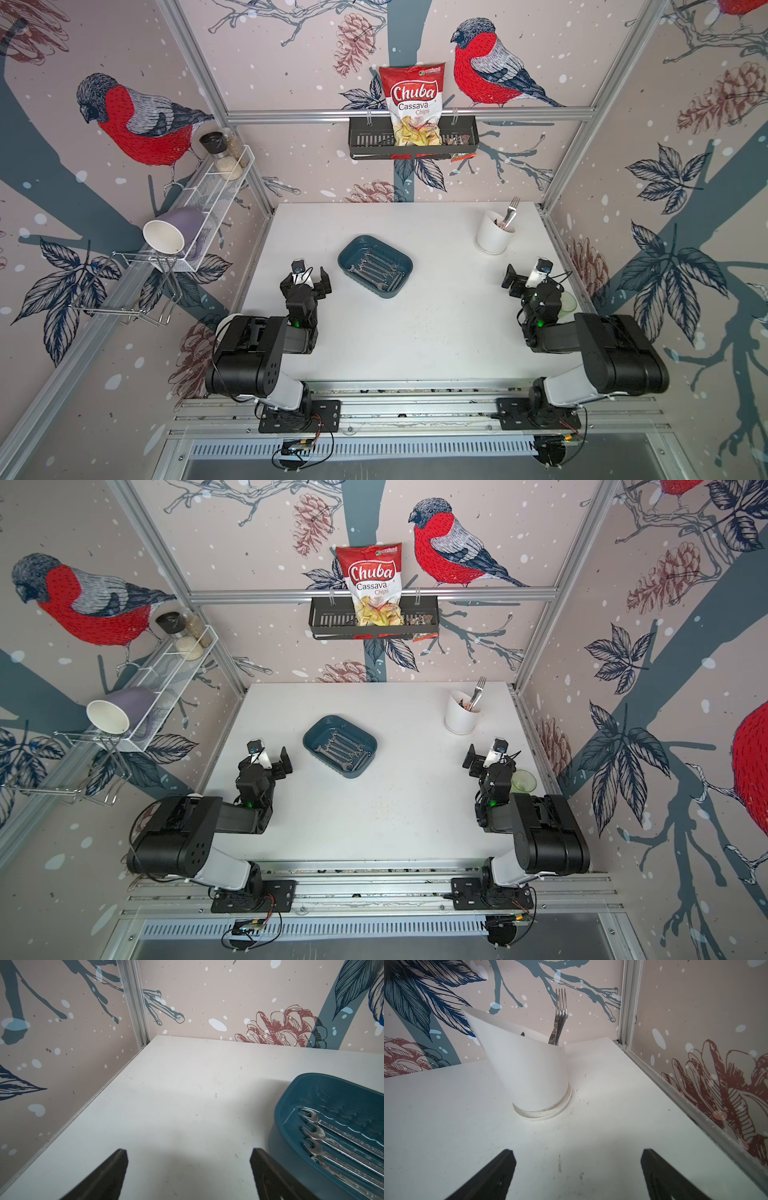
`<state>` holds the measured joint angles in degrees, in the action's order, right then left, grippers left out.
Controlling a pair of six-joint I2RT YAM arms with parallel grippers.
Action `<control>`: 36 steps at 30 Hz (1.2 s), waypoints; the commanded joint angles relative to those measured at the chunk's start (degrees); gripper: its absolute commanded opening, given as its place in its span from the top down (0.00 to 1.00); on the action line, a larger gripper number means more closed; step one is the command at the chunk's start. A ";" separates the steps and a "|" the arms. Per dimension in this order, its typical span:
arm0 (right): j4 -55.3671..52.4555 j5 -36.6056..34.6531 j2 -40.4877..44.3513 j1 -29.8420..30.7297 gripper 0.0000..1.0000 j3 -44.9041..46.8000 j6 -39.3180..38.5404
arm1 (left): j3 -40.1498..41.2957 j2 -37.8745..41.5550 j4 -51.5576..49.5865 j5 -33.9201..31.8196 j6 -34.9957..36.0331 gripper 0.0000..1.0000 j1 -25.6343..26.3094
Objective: Take out the wrench from the storage box
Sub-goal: Adjust the storage box at the center of the board.
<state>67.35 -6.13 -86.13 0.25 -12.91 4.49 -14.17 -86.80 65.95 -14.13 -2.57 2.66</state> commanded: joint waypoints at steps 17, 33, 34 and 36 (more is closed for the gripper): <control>-59.88 17.74 2.81 16.94 0.00 -41.53 25.30 | -32.90 17.33 -71.58 5.38 -38.07 0.04 3.20; -68.06 26.34 -32.16 32.82 0.00 -74.36 17.53 | -34.68 2.23 -75.66 19.91 -42.52 0.35 11.17; -68.17 27.23 -33.37 32.95 0.00 -75.38 17.36 | -35.13 1.07 -75.27 20.50 -42.25 0.38 11.35; -69.20 27.62 -35.32 33.30 0.00 -77.07 16.89 | -36.01 -0.84 -74.93 20.73 -42.15 0.41 11.89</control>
<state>-0.62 18.90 -119.74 33.12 -88.23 22.59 -49.06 -86.08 -9.58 4.73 -44.93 14.00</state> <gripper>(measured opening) 0.999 0.592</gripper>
